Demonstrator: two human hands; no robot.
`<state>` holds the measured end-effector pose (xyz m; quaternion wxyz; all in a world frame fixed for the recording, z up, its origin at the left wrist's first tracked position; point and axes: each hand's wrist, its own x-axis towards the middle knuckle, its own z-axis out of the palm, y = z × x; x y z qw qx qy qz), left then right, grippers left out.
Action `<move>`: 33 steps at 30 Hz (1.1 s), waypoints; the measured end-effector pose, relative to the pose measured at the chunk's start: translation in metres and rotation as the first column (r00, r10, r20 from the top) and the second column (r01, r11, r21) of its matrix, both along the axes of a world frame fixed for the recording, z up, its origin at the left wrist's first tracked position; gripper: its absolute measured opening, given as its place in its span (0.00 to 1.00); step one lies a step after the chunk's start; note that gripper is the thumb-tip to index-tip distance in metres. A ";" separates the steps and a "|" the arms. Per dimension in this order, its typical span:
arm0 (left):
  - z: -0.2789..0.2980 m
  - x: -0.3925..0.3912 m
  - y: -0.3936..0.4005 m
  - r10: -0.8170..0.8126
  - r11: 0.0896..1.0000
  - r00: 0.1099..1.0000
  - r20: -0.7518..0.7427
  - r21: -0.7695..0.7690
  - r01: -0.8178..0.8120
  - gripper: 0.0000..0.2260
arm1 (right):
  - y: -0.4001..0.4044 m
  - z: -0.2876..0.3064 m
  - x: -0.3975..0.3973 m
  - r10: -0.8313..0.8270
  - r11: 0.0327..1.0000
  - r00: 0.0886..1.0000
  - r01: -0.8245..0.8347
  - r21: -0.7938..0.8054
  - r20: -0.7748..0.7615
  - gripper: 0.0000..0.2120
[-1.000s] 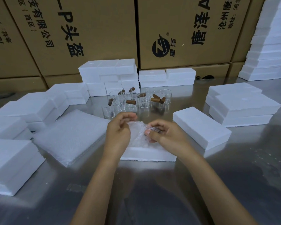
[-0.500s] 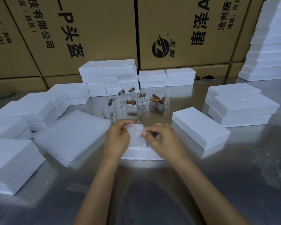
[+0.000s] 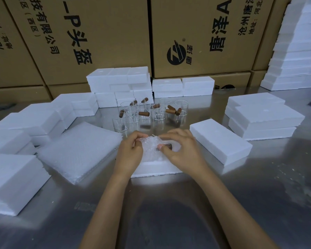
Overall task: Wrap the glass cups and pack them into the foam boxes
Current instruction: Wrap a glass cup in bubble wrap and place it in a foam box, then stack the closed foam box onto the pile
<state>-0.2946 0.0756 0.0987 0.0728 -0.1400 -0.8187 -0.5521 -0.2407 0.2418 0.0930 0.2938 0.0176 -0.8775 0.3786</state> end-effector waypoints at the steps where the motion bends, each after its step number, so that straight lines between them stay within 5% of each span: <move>1: 0.000 0.000 0.000 -0.002 1.000 1.000 0.004 0.011 0.002 0.18 | 0.003 0.002 0.001 -0.018 0.998 0.999 0.017 -0.060 -0.027 0.11; 4: 0.001 -0.001 -0.001 0.000 0.999 0.999 0.036 0.054 -0.002 0.18 | 0.025 0.010 0.004 -0.286 0.956 0.955 0.279 -0.085 -0.083 0.14; 7: 0.001 0.000 0.000 -0.002 0.996 0.998 0.056 0.090 -0.003 0.18 | 0.060 0.012 0.012 -0.636 0.767 0.771 0.624 0.151 0.047 0.26; 11: 0.000 0.001 0.002 -0.019 0.993 0.999 0.051 0.114 0.013 0.19 | 0.083 0.003 0.020 -0.720 0.693 0.607 0.604 0.394 0.336 0.36; 16: 0.001 0.002 0.003 -0.032 0.989 0.992 0.121 0.150 0.013 0.19 | 0.090 -0.003 0.018 -0.726 0.686 0.553 0.628 0.368 0.410 0.34; 18: 0.003 0.004 0.004 -0.022 0.982 0.983 0.180 0.189 -0.013 0.18 | 0.091 -0.001 0.016 -0.691 0.719 0.599 0.628 0.298 0.404 0.32; 21: 0.008 0.005 0.006 -0.039 0.961 0.951 0.306 0.273 -0.048 0.13 | 0.082 0.011 0.014 -0.506 0.849 0.804 0.528 0.015 0.313 0.31; 25: 0.016 0.008 0.006 -0.140 0.888 0.910 0.390 0.456 -0.059 0.16 | 0.051 0.035 0.021 -0.056 0.957 0.988 0.093 -0.273 0.141 0.29; 28: 0.022 0.008 0.003 -0.170 0.820 0.918 0.360 0.568 -0.071 0.24 | 0.030 0.042 0.029 0.121 0.989 0.984 -0.108 -0.102 0.133 0.32; 33: 0.029 0.012 -0.001 -0.234 0.829 0.899 0.371 0.560 -0.015 0.26 | 0.021 0.044 0.032 0.087 0.984 0.981 -0.112 0.138 0.175 0.32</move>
